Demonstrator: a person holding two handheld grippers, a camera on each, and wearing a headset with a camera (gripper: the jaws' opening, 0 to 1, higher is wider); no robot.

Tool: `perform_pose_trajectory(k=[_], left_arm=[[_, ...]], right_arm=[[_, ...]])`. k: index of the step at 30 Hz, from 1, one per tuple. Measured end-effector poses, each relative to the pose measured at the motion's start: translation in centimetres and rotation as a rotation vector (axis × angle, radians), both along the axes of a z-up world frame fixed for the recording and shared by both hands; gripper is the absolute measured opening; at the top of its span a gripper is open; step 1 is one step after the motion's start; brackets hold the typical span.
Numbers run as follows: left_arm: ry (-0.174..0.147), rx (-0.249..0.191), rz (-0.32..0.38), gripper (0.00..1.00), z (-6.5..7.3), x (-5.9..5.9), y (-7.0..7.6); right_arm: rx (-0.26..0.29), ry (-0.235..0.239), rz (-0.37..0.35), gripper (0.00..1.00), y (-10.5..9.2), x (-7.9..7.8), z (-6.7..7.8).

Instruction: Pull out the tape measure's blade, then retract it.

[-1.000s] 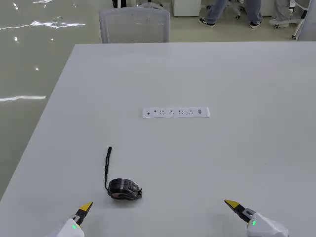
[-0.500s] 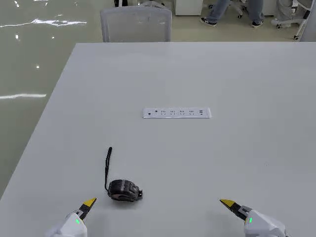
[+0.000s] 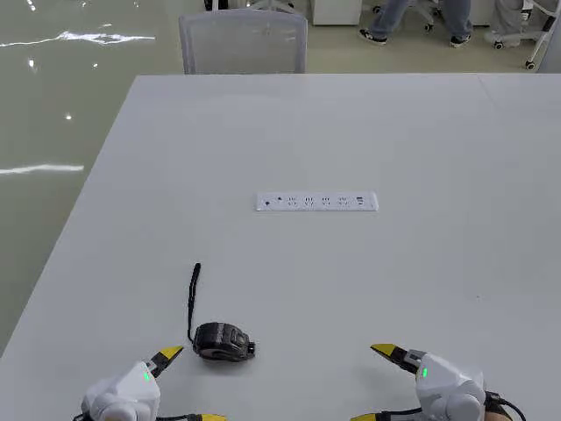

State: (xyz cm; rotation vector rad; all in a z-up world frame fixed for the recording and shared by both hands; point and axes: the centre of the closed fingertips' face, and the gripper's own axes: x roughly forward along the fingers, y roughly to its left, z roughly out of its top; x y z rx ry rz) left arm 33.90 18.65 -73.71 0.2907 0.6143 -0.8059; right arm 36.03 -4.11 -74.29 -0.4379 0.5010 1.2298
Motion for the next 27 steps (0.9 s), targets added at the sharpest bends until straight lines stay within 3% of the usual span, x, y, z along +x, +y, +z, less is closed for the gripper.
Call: perform_pose_trajectory(k=[15,21,27], left_arm=[[-0.020,0.164,-0.156,0.61,-0.2,3.1,0.7],[-0.013,0.192,-0.200,0.57,-0.4,4.0,0.8],[0.017,0.232,-0.257,0.52,-1.0,4.2,0.8]], right_arm=[[-0.032,-0.018,0.135,0.59,4.1,1.6,-1.1],[-0.044,-0.028,0.176,0.55,5.6,2.3,-1.6],[-0.044,-0.029,0.206,0.51,7.2,2.7,-1.9]])
